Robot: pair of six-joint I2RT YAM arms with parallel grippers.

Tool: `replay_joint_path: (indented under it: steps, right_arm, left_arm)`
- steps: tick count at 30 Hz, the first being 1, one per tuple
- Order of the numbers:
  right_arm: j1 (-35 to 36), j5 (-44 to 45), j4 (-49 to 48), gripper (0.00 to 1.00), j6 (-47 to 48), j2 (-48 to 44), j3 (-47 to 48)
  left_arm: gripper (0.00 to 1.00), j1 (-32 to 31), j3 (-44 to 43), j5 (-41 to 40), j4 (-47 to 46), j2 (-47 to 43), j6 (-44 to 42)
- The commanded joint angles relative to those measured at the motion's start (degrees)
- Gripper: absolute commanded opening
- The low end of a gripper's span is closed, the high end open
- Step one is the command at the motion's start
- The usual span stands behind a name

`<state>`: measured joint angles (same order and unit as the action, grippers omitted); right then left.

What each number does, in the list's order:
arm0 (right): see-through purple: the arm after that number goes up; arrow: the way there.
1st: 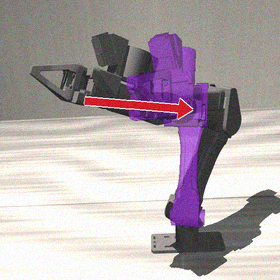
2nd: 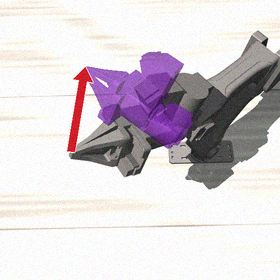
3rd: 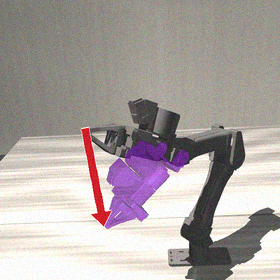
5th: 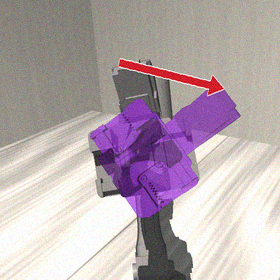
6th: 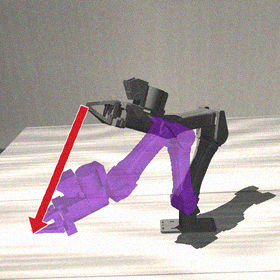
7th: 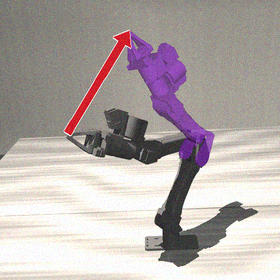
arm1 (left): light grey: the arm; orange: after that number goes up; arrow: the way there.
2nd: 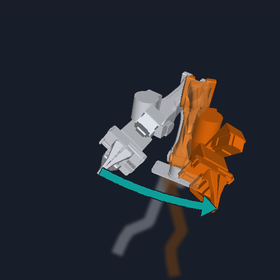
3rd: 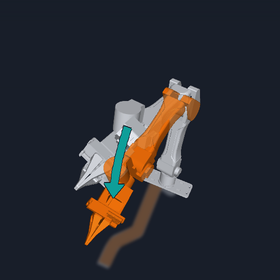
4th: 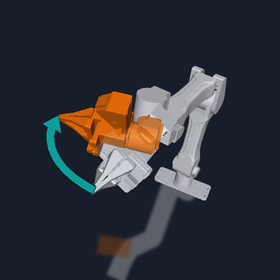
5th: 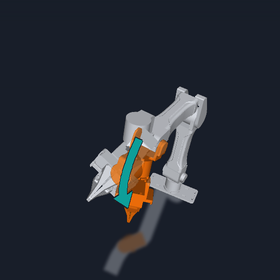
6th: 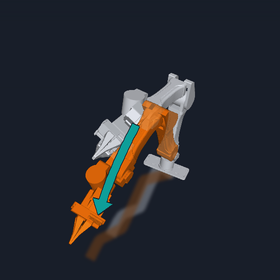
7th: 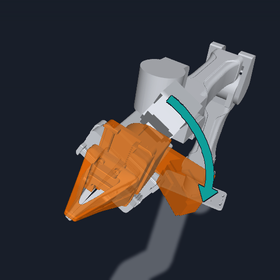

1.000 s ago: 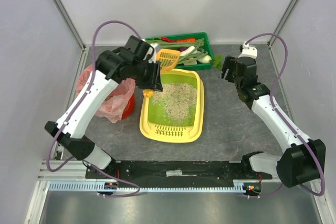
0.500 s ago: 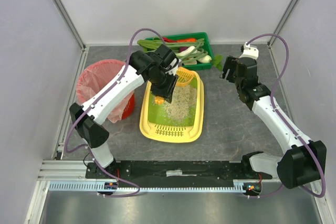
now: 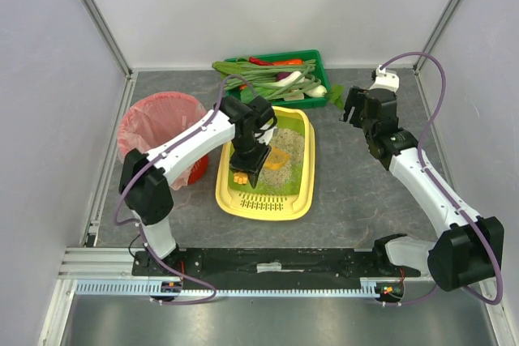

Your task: Clean the litter box

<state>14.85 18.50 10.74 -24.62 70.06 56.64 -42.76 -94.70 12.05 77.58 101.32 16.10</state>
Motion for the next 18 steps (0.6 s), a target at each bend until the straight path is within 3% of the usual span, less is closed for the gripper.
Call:
replay_joint_path:
  steps: [1, 18]
  right_arm:
    - [-0.2, 0.9, -2.0, 0.80, 0.5, 0.5, 1.3]
    - [-0.2, 3.2, -1.4, 0.80, 1.2, -0.8, 0.5]
  left_arm:
    - [0.02, 0.7, 0.6, 3.1, -0.8, 4.3, -4.1]
    - [0.02, 3.8, -8.5, -2.6, -4.2, 16.4, -5.8]
